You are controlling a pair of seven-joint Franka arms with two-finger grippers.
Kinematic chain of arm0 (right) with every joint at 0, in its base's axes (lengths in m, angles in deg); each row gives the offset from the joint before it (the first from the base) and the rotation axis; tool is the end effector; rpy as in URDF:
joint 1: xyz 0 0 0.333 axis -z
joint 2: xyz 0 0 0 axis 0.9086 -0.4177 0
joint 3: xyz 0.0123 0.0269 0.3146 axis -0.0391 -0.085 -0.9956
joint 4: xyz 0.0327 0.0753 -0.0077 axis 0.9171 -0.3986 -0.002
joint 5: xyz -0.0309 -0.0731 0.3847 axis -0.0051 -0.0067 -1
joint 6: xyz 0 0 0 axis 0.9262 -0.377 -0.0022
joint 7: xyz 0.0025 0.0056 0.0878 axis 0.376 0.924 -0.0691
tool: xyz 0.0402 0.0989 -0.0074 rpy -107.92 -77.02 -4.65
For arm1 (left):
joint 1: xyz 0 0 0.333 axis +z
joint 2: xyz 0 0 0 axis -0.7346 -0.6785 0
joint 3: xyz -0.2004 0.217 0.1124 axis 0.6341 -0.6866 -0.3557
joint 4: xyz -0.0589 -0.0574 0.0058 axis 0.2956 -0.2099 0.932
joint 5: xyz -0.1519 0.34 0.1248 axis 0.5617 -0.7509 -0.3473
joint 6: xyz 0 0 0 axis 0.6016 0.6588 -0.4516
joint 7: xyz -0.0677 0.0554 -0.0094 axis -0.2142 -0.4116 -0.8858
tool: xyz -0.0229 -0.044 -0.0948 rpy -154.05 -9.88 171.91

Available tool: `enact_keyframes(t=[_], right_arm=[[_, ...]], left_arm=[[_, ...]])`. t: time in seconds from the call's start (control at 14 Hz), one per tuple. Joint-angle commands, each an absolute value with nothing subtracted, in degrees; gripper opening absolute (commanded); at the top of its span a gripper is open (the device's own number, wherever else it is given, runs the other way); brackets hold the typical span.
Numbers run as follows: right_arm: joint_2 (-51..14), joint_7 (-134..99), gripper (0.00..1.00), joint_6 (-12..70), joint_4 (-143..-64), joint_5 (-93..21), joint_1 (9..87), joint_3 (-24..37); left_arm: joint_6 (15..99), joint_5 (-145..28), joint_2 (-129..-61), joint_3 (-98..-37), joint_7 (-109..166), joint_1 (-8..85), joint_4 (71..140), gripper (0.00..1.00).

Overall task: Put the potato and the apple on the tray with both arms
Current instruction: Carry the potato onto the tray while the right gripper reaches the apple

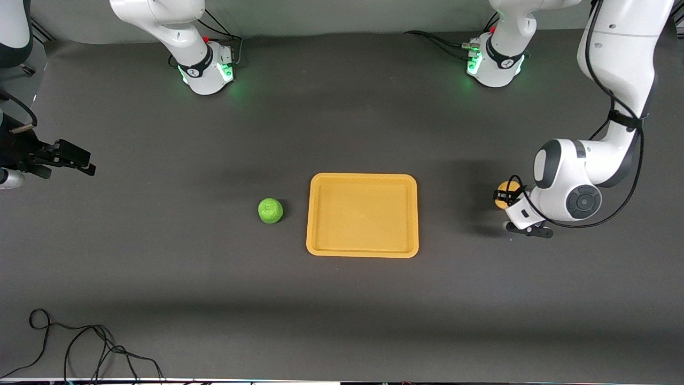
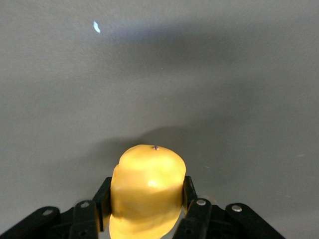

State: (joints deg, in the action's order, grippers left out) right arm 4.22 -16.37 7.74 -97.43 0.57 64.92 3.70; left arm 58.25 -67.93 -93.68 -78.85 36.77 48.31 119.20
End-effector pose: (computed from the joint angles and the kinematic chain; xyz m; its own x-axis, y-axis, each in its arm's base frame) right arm 0.5660 -0.0192 0.5988 0.9994 0.0343 0.0107 0.0344 -0.9993 -0.0119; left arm 0.5681 -0.0568 0.2267 0.9335 -0.1365 -0.3316 -0.1248 -0.9906 0.0563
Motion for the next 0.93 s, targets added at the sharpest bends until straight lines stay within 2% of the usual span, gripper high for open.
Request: enact_keyframes(t=[0.0,0.29,0.5,0.71,0.86], right_arm=[[3.96,-13.05,1.00,7.54,-96.66,0.81,62.33,3.76],[3.09,0.82,1.00,8.24,-96.66,0.72,52.77,3.76],[1.68,12.76,1.00,11.13,-96.66,0.72,44.07,3.76],[-0.07,19.12,1.00,14.04,-96.83,0.72,37.99,3.76],[-0.61,19.22,1.00,17.27,-99.97,0.72,36.75,3.84]], left_arm=[[50.70,-66.28,-92.36,-76.32,24.81,43.95,111.08,0.06],[54.70,-58.44,-94.72,-70.95,11.97,39.13,104.73,0.07],[59.36,-59.23,-102.79,-70.95,2.03,31.57,97.97,0.06],[64.56,-62.13,-107.12,-71.30,-1.42,28.91,97.95,0.08],[64.65,-62.92,-108.27,-71.39,-2.13,27.86,98.04,0.14]])
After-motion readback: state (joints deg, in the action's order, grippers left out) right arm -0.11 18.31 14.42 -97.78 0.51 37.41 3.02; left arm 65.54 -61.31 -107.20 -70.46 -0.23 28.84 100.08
